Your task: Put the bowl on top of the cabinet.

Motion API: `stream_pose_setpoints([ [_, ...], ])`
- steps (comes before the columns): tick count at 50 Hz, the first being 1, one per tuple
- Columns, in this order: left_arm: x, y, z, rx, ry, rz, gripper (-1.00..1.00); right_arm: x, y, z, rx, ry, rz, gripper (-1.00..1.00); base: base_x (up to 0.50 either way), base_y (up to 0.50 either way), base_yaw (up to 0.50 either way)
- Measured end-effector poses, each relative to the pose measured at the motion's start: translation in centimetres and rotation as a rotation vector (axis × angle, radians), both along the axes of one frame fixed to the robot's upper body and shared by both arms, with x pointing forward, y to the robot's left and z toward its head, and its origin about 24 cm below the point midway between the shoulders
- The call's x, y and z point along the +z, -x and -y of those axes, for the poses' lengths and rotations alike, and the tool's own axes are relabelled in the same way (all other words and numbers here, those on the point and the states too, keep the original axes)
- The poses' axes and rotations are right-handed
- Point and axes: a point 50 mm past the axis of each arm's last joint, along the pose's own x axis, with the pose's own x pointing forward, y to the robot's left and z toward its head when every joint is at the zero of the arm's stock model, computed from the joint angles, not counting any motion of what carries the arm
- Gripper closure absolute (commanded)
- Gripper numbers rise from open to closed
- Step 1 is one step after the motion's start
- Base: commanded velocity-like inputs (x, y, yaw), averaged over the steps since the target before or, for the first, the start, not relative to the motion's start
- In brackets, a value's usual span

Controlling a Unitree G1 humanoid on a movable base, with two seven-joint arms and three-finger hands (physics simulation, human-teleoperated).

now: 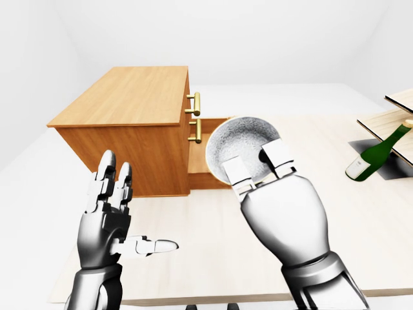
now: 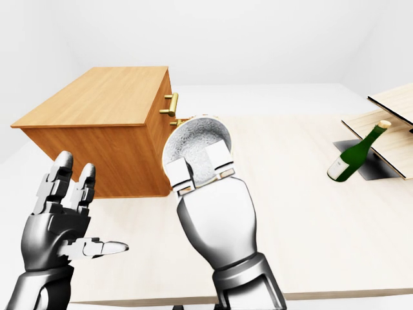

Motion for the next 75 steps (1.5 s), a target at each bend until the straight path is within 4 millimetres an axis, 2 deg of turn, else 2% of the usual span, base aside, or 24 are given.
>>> stream_pose_setpoints([
  [5, 0.0, 0.0, 0.0, -0.001, 0.000, 0.001, -1.00, 1.8, -0.8, 1.1, -0.081, -0.030, 0.110, 1.00, 0.00, 0.00, 0.00],
  [11, 0.0, 0.0, 0.0, -0.001, 0.000, 0.001, -1.00, 3.9, -1.4, 2.7, -0.175, -0.144, 0.204, 1.00, 0.00, 0.00, 0.00],
  [20, 0.0, 0.0, 0.0, -0.001, 0.000, -0.001, -1.00, 6.2, -1.8, 5.2, -0.300, -0.385, 0.284, 1.00, 0.00, 0.00, 0.00],
  [27, 0.0, 0.0, 0.0, -0.001, 0.000, -0.001, -1.00, 7.8, -2.3, 6.3, -0.367, -0.501, 0.326, 1.00, 0.00, 0.00, 0.00],
  [35, 0.0, -0.1, 0.0, 0.001, 0.001, 0.003, -1.00, 9.7, -4.8, 7.8, -0.444, -0.549, 0.337, 1.00, 0.00, 0.00, 0.00],
  [42, 0.1, -0.1, -0.1, 0.002, 0.001, 0.005, -1.00, 11.4, -7.7, 8.1, -0.441, -0.587, 0.288, 1.00, 0.00, 0.00, 0.00],
  [51, 0.1, -0.1, 0.0, 0.001, 0.000, 0.005, -1.00, 13.6, -11.0, 7.5, -0.391, -0.572, 0.237, 1.00, 0.00, 0.00, 0.00],
  [58, 0.1, -0.1, 0.0, 0.001, 0.000, 0.006, -1.00, 15.0, -12.7, 6.4, -0.337, -0.559, 0.214, 1.00, 0.00, 0.00, 0.00],
  [66, 0.1, -0.1, -0.1, 0.002, 0.001, 0.009, -1.00, 16.4, -13.9, 3.1, -0.214, -0.407, 0.199, 1.00, 0.00, 0.00, 0.00],
  [75, 0.1, -0.1, 0.0, 0.001, 0.001, 0.007, -1.00, 16.6, -14.1, -0.6, -0.095, -0.290, 0.181, 1.00, 0.00, 0.00, 0.00],
])
